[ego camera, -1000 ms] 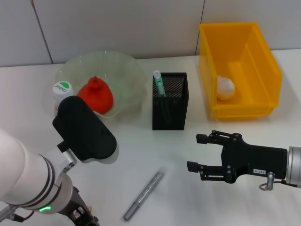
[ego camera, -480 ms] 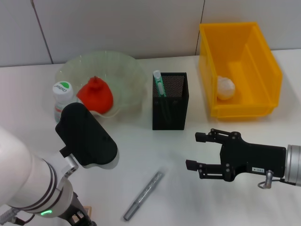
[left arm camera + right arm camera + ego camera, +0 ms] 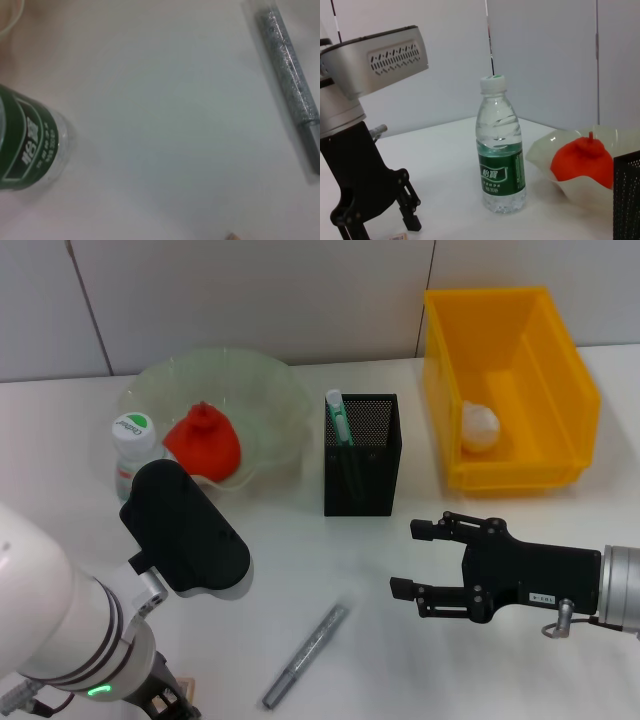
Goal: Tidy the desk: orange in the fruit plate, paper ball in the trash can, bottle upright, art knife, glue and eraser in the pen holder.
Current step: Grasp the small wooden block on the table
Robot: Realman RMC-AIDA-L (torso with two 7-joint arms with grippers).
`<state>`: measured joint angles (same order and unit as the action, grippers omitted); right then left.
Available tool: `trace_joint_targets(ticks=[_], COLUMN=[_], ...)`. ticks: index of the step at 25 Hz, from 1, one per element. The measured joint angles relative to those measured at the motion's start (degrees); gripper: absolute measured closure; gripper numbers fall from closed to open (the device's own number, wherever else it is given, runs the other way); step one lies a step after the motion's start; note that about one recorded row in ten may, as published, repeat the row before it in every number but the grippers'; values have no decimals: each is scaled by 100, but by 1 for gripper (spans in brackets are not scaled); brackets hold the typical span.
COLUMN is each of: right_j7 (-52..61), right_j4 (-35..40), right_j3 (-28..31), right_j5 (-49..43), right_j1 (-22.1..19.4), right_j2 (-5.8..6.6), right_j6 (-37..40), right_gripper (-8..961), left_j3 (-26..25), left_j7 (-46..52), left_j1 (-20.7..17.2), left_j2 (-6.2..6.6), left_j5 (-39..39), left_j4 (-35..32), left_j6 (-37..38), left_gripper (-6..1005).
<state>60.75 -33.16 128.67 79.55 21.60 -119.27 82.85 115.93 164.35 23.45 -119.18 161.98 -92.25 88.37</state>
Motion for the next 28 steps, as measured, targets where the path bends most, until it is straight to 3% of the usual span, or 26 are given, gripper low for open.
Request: trace_joint_targets(ticks=[4,8,28], right_j7=[-2,-2,-3], right_j4=[3,3,12], right_j3=[0,0,0], right_j5=[-1,-5,-4], right_j1=[10,22,25], right_j2=[0,0,1], right_j6=[-6,-6,-6], right_gripper=[138,139,139], left_j3=[0,4,60], left_j7=[-5,-11,-52], left_j1=[2,5,56], left_j2=[0,0,-1], left_j5=[0,0,-1], left_j4=[3,2,102], left_j6=[0,-6,33], left_gripper=[208,370,433])
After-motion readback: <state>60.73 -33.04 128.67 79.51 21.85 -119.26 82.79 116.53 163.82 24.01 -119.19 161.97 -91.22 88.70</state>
